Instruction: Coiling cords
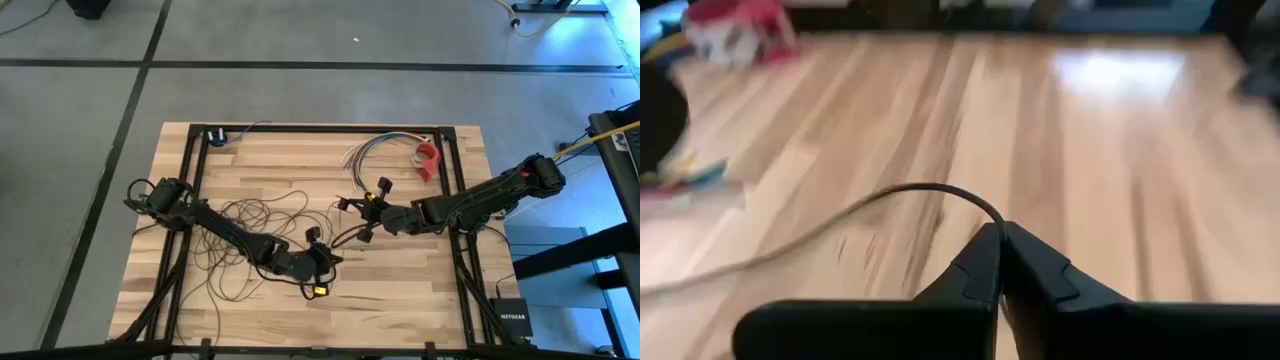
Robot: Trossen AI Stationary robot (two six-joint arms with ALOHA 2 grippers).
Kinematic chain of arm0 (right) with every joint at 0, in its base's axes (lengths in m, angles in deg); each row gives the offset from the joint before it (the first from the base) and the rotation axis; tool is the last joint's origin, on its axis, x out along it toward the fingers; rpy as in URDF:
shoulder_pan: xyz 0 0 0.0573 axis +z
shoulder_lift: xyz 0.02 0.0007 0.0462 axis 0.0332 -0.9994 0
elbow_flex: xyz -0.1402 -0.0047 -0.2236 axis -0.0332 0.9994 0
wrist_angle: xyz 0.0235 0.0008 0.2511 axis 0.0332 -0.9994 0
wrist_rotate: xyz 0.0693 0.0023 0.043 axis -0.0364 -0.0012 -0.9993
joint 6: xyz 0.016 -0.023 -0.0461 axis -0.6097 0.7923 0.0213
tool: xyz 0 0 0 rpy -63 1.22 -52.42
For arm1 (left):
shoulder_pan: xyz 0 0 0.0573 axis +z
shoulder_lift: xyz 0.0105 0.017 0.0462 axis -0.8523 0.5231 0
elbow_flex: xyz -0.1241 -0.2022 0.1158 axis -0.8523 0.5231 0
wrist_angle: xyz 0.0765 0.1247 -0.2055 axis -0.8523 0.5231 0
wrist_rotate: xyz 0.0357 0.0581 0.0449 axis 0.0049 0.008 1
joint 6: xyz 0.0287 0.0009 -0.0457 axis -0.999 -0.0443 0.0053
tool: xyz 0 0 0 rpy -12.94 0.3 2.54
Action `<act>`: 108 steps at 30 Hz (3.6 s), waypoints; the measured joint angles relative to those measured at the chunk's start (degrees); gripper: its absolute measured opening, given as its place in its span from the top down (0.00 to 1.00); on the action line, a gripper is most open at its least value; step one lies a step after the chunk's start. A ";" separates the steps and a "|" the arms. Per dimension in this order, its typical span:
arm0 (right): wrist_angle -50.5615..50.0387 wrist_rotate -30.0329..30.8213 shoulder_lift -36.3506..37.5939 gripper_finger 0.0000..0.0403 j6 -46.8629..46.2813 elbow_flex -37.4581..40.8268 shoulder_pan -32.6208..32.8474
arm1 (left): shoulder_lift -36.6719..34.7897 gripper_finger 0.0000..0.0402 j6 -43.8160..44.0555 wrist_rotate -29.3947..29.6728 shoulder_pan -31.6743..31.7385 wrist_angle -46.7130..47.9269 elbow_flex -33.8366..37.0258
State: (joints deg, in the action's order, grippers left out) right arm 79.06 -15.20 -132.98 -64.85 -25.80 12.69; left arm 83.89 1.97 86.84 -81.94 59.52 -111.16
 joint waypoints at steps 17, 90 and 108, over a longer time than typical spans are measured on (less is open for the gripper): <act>-2.80 -2.77 1.02 0.99 3.84 0.00 0.07 | -0.07 0.85 12.58 -1.90 2.91 14.68 0.00; -9.83 -3.00 3.86 0.99 7.09 -0.07 0.10 | -9.09 0.98 -0.96 7.80 8.83 -14.37 7.27; 13.35 -4.12 0.23 0.99 11.15 0.11 0.00 | 0.39 0.99 0.24 1.29 9.99 -31.51 7.15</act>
State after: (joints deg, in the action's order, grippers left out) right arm 92.41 -19.32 -132.75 -53.70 -25.69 12.69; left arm 84.28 2.21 88.12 -71.96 28.01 -104.01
